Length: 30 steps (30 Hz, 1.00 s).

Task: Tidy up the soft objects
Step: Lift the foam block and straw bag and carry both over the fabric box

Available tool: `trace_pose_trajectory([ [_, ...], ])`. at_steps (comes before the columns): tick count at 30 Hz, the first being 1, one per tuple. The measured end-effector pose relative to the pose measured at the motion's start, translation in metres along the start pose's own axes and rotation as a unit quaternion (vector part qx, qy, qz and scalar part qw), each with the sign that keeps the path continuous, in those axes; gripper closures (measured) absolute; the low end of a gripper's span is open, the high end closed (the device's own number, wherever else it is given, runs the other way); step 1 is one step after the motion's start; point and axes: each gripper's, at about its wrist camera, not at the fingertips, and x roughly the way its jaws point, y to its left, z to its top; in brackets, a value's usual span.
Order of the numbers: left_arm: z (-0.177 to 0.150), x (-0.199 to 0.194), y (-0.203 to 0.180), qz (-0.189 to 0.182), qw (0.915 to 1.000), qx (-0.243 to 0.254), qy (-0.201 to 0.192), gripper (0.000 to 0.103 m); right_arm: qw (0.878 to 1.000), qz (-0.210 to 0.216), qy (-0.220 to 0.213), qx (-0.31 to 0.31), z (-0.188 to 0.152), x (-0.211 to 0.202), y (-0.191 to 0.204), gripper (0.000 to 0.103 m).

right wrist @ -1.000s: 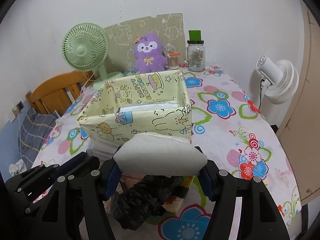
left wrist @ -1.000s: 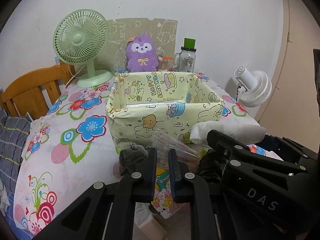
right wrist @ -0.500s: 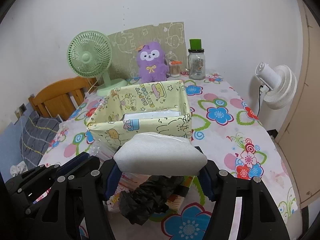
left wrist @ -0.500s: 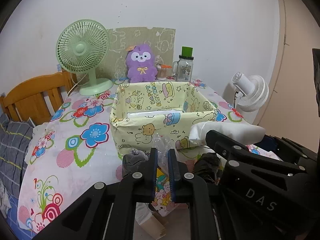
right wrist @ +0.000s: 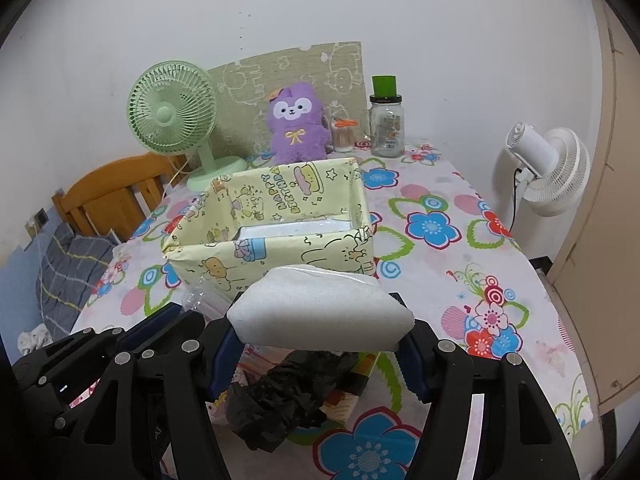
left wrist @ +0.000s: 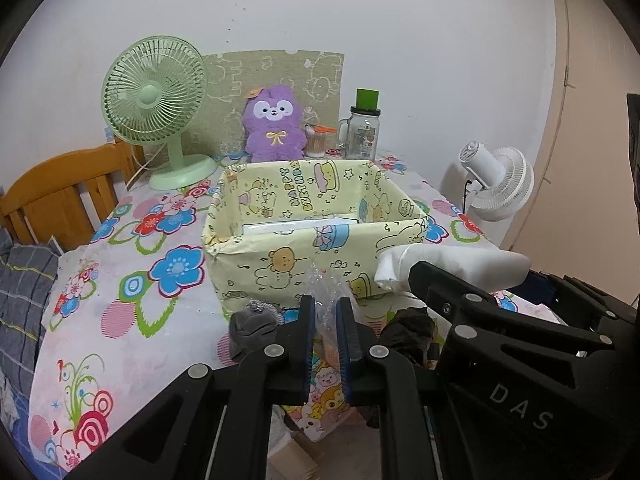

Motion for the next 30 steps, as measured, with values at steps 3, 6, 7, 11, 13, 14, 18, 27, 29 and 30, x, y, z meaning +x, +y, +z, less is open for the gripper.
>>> trace_pose_trajectory([
  [3,0.001,0.009,0.002,-0.022,0.9996,-0.013,0.015,0.09,1.0,-0.004,0.004,0.003,0.001,0.003,-0.004,0.034],
  [6,0.001,0.015,0.0,-0.022,0.9995,-0.015,0.019,0.09,1.0,-0.009,0.007,0.003,0.001,0.007,-0.008,0.034],
  [7,0.001,0.016,-0.001,-0.022,0.9995,-0.013,0.018,0.091,1.0,-0.009,0.009,0.005,0.001,0.009,-0.009,0.034],
  [11,0.002,0.017,-0.004,-0.017,0.9998,-0.007,0.012,0.095,1.0,-0.008,0.012,0.011,0.002,0.012,-0.013,0.034],
  [13,0.003,0.016,-0.005,-0.014,0.9998,-0.004,0.009,0.095,1.0,-0.006,0.01,0.013,0.003,0.012,-0.014,0.034],
  [14,0.004,0.015,-0.005,-0.013,0.9999,-0.003,0.008,0.095,1.0,-0.005,0.009,0.014,0.003,0.01,-0.014,0.034],
  [18,0.008,0.008,-0.007,-0.009,1.0,0.002,0.0,0.095,1.0,-0.002,0.0,0.014,0.007,0.005,-0.014,0.034],
  [27,0.016,-0.015,-0.011,-0.002,0.9996,0.012,-0.024,0.095,1.0,-0.002,-0.026,0.008,0.014,-0.018,-0.01,0.034],
  [29,0.017,-0.02,-0.013,-0.002,0.9994,0.016,-0.03,0.095,0.999,-0.004,-0.032,0.007,0.015,-0.023,-0.009,0.034],
  [30,0.018,-0.023,-0.015,-0.002,0.9993,0.018,-0.034,0.095,0.999,-0.004,-0.036,0.007,0.016,-0.026,-0.008,0.034],
])
